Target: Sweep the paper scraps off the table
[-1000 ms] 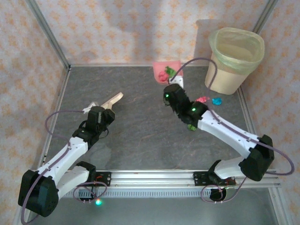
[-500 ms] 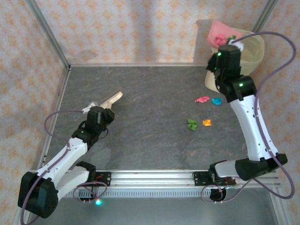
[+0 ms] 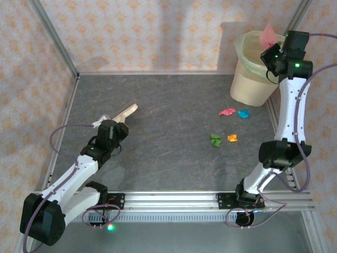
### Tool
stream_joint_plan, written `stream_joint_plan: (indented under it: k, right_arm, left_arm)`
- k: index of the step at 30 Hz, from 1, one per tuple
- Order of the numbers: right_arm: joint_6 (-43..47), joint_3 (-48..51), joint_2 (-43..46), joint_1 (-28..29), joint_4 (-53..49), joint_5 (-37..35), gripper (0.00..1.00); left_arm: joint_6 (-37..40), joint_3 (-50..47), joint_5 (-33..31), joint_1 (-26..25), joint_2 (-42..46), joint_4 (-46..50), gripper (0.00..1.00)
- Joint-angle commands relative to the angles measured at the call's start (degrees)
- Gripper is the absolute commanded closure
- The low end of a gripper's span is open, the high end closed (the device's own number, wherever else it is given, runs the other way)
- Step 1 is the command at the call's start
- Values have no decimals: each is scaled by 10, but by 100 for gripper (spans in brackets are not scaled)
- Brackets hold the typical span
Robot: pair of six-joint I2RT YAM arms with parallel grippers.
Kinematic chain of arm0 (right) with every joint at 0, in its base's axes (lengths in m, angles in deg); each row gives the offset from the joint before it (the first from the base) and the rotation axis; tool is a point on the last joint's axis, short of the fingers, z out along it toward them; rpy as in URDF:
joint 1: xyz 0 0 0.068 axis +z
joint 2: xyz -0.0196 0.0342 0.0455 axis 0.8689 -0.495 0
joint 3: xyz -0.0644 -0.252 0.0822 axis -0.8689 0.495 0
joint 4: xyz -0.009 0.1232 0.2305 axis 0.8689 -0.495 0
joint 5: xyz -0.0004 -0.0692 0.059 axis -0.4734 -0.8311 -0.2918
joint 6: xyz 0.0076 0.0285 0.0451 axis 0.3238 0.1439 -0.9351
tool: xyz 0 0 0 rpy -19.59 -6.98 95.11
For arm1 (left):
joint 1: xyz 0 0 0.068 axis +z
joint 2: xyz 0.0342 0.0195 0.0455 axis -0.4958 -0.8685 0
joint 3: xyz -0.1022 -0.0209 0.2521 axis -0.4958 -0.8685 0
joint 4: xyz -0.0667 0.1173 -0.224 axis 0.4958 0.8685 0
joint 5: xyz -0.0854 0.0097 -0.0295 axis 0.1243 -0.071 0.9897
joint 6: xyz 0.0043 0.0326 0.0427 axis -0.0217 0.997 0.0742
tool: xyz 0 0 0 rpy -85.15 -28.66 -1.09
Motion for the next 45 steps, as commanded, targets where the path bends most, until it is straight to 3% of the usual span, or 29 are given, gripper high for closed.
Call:
stream_joint_plan:
  k: [1, 5, 11, 16, 18, 35, 45]
  right_arm:
    - [-26, -86, -38, -12, -36, 93, 100]
    - [-20, -212, -107, -14, -107, 121, 100]
    - [-87, -349, -195, -15, -179, 170, 100]
    - [-149, -574, -309, -27, -265, 201, 100]
    - [-181, -575, -319, -35, -260, 229, 100]
    - [-218, -578, -305, -73, -279, 250, 100]
    - [-71, -577, -238, -73, -342, 200, 100]
  left_arm:
    - [8, 16, -19, -5, 14, -5, 100]
    - [8, 16, -18, -5, 11, -4, 100]
    - [8, 18, -17, -5, 9, -4, 100]
    - [10, 19, -17, -5, 11, -2, 100]
    - [10, 19, -16, -5, 10, -2, 100]
    - [13, 22, -15, -5, 15, 3, 100]
    - [15, 24, -17, -5, 17, 4, 100]
